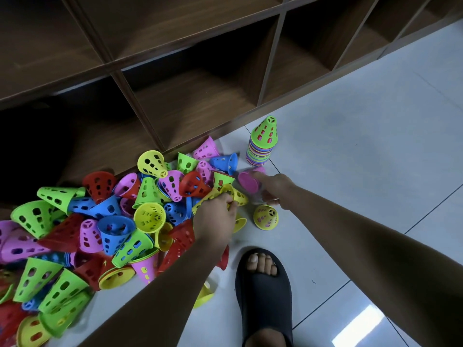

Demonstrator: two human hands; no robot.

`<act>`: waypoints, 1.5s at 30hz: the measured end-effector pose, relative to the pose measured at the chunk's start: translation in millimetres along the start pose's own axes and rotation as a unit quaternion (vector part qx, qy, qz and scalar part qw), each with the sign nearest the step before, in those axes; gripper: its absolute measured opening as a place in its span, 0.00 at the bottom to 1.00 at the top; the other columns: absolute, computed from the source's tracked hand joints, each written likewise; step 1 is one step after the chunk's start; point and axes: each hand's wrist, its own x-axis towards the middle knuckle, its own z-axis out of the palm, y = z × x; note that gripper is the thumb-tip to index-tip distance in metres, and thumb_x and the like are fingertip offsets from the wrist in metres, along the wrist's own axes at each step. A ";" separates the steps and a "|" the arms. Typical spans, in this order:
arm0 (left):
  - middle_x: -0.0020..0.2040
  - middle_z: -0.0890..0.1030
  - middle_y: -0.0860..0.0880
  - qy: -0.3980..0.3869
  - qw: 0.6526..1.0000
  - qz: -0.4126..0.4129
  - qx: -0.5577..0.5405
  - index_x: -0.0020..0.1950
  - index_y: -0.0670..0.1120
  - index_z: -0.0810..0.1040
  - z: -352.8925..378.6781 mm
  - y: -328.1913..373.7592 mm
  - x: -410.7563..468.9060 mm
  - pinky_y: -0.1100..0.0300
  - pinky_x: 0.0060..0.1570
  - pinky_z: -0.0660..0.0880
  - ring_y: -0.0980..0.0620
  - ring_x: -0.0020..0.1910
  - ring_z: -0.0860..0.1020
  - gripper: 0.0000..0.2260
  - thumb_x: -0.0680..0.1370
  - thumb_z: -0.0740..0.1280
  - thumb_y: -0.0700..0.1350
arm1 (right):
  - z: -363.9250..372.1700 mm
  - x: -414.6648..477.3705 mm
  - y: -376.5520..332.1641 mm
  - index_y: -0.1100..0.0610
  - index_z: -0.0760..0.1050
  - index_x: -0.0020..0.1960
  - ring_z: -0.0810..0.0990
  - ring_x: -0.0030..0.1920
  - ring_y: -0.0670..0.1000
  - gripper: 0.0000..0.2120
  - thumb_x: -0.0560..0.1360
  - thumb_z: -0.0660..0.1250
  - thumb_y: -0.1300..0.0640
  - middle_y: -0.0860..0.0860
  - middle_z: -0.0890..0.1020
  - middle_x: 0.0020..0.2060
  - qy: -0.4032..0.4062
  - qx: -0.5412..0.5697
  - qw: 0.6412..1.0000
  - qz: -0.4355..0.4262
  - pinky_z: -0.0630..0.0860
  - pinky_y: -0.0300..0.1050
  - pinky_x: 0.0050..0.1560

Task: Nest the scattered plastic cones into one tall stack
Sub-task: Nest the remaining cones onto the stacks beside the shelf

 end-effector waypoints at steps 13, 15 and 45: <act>0.30 0.80 0.50 0.035 0.960 -0.082 -0.265 0.48 0.53 0.82 -19.0 -7.6 -49.9 0.47 0.34 0.75 0.50 0.29 0.78 0.06 0.83 0.71 0.53 | 16.4 -3.7 -1.7 0.62 0.81 0.66 0.84 0.42 0.57 0.39 0.56 0.85 0.55 0.61 0.85 0.48 -0.091 0.134 0.987 0.009 0.82 0.50 0.45; 0.31 0.81 0.51 0.026 0.946 -0.098 -0.308 0.47 0.53 0.82 -23.0 -7.6 -56.7 0.50 0.35 0.76 0.51 0.31 0.79 0.06 0.83 0.71 0.52 | 21.9 -8.7 -4.9 0.64 0.80 0.61 0.84 0.42 0.60 0.38 0.53 0.86 0.56 0.64 0.85 0.49 -0.084 0.112 0.990 -0.021 0.84 0.55 0.49; 0.40 0.87 0.48 -0.123 0.813 -0.264 -0.503 0.50 0.46 0.85 35.2 46.5 -52.2 0.55 0.36 0.74 0.52 0.33 0.83 0.09 0.85 0.68 0.46 | -54.7 -117.9 73.9 0.45 0.76 0.64 0.79 0.43 0.46 0.18 0.77 0.77 0.49 0.45 0.82 0.44 0.194 -0.015 0.911 -0.364 0.73 0.31 0.43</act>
